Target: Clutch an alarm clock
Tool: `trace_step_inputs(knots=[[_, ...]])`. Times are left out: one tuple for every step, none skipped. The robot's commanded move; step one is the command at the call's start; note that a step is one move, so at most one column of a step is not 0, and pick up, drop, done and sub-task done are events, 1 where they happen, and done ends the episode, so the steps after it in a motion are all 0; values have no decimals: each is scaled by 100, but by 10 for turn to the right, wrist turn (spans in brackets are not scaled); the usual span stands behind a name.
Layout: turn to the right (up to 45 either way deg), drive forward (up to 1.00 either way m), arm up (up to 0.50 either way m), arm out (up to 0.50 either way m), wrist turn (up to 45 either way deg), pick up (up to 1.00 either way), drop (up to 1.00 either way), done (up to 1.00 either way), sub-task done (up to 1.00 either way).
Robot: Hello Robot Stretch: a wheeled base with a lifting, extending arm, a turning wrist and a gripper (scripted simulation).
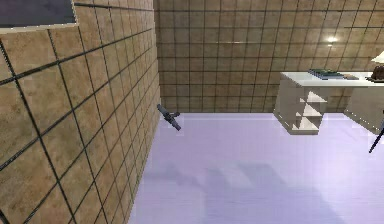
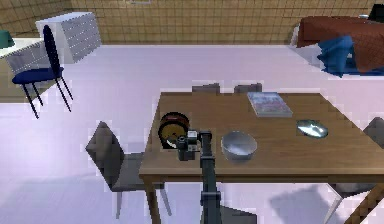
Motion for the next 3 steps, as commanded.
trace_step_inputs(knots=[[0,0,0,0,0,100,0,0,0],[0,0,10,0,0,0,0,0,0],[0,0,0,0,0,0,0,100,0]])
